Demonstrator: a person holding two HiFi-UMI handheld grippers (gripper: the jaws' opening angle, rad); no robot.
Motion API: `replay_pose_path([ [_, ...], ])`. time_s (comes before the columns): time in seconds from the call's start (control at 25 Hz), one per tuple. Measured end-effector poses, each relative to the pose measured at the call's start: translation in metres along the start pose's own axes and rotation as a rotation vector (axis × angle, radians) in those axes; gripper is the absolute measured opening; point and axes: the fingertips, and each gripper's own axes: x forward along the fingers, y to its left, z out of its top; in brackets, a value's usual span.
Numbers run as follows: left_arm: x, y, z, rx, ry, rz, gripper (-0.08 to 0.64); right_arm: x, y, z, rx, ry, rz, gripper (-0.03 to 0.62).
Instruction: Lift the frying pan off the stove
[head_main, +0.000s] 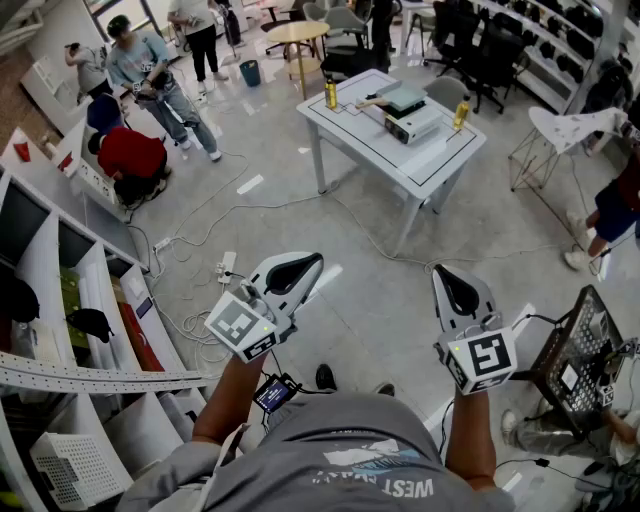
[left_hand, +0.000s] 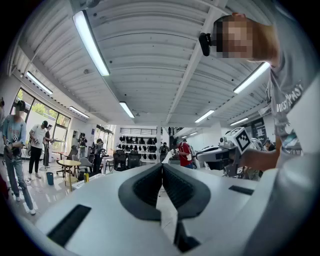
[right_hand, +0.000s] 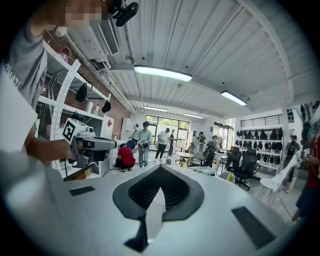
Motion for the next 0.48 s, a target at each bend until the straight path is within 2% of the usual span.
replay_pose_path([
  [0.48, -0.003, 0.033, -0.011, -0.024, -0.004, -0.047, -0.002, 0.031, 0.013, -0.002, -0.001, 0.033, -0.014, 0.009],
])
